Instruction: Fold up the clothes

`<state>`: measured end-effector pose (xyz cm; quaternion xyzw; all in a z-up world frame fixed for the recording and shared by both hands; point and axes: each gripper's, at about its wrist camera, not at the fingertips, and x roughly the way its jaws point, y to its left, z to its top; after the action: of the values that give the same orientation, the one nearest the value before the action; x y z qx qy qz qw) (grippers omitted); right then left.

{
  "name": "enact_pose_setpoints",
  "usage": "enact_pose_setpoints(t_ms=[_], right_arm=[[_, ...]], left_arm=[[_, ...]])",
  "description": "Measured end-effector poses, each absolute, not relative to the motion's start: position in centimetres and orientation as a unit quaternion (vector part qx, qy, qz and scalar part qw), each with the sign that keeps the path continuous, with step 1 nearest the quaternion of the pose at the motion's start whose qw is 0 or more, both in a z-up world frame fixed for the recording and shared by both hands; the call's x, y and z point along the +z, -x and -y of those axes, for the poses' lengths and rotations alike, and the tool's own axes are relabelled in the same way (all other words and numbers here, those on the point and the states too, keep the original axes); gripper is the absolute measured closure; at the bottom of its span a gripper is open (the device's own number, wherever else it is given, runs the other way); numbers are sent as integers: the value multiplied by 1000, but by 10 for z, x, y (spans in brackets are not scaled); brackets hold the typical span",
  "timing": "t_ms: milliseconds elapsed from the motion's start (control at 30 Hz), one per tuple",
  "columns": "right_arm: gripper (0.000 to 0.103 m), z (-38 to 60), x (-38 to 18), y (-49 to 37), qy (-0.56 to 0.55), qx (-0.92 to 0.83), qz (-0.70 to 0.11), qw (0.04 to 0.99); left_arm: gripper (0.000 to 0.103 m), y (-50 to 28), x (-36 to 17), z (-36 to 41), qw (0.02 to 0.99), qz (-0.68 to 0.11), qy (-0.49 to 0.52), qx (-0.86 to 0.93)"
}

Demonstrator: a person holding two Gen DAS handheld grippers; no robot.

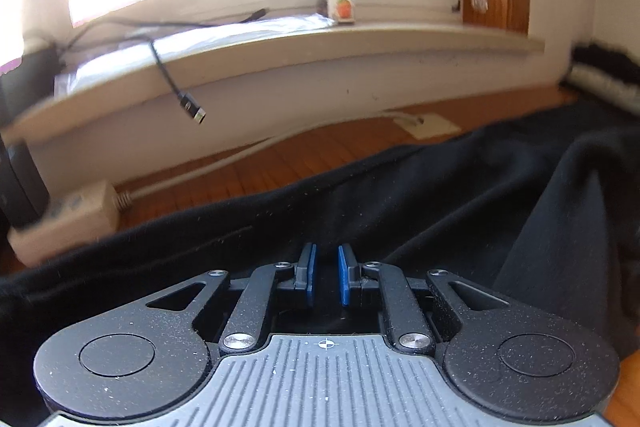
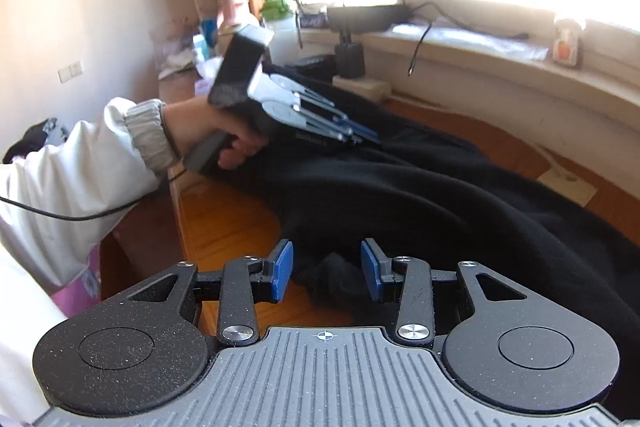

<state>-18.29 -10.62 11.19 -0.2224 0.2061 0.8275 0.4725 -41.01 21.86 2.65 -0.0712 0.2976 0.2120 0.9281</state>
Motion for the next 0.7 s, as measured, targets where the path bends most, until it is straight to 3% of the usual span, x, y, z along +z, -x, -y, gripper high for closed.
enact_pose_setpoints(t_ms=[167,367,600,667,700], right_arm=[[64,83,95,191,256,807,-229,480],[63,82,90,198,252,805,-240,481],[63,70,87,195,175,810,-279,486],[67,65,88,198,164,819,-282,472],[79,64,89,201,165,820,-280,470]], left_arm=[[89,421,27,-233,933,-284,109,193],[89,416,26,-225,931,-293,80,203],[89,415,25,-222,930,-295,71,207],[89,414,25,-221,929,-297,65,209],[89,414,25,-220,929,-298,63,210]])
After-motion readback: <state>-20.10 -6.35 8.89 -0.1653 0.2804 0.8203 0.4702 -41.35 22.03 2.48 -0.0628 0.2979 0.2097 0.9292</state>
